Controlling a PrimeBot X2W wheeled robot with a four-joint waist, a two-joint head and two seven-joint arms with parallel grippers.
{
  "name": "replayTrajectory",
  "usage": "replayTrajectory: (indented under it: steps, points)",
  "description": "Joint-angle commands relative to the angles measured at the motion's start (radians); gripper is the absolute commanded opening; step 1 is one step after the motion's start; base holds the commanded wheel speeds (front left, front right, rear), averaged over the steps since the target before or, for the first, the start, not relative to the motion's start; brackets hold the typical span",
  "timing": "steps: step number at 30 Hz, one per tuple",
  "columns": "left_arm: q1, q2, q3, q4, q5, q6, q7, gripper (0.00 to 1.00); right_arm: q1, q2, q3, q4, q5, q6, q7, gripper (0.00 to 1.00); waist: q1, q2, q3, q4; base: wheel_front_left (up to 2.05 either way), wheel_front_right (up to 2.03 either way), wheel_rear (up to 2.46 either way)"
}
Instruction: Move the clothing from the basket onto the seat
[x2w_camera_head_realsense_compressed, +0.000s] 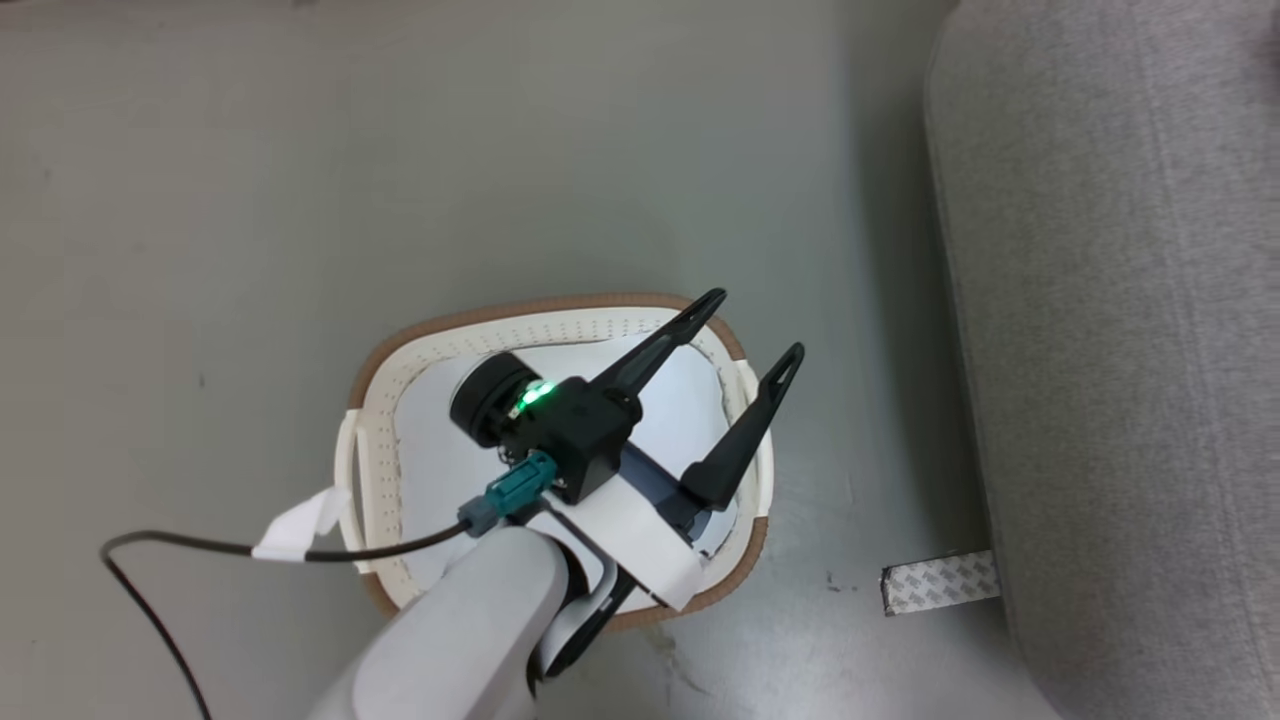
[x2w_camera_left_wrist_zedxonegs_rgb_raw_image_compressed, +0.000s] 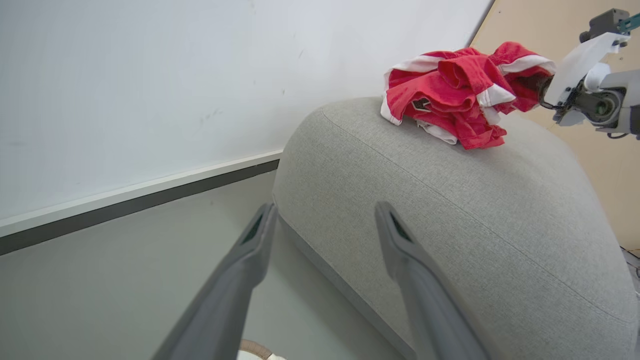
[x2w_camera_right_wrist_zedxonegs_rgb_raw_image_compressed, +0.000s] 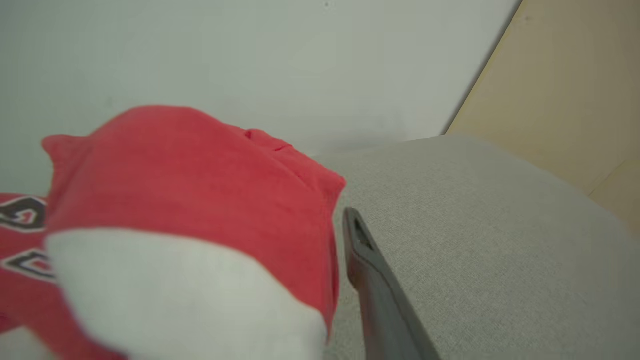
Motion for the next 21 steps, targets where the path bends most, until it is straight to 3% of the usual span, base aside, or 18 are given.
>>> replayTrajectory:
  steps: [1, 7, 13, 21]
  points:
    - [0.016, 0.01, 0.003, 0.001, -0.007, 0.005, -0.009, 1.0, 0.036, 0.02, -0.041, -0.04, -0.003, -0.002, -0.004, 1.0, -0.0001, 0.0, -0.014, -0.009, 0.0, 0.0, 0.0]
    - [0.071, 0.017, 0.019, 0.01, -0.041, 0.019, -0.019, 1.0, 0.261, 0.19, -0.134, -0.269, -0.054, -0.002, -0.003, 1.0, -0.0001, 0.0, -0.094, -0.04, 0.0, 0.0, 0.0]
    - [0.148, 0.025, 0.047, 0.016, -0.081, 0.04, -0.038, 1.0, 0.482, 0.325, -0.087, -0.489, -0.092, -0.002, -0.003, 1.0, -0.0001, 0.0, -0.192, -0.054, 0.0, 0.0, 0.0]
    - [0.288, 0.018, 0.159, 0.021, -0.128, 0.097, -0.058, 1.0, 0.724, 0.447, 0.029, -0.739, -0.096, -0.002, -0.003, 1.0, -0.0001, 0.0, -0.342, -0.001, 0.0, 0.0, 0.0]
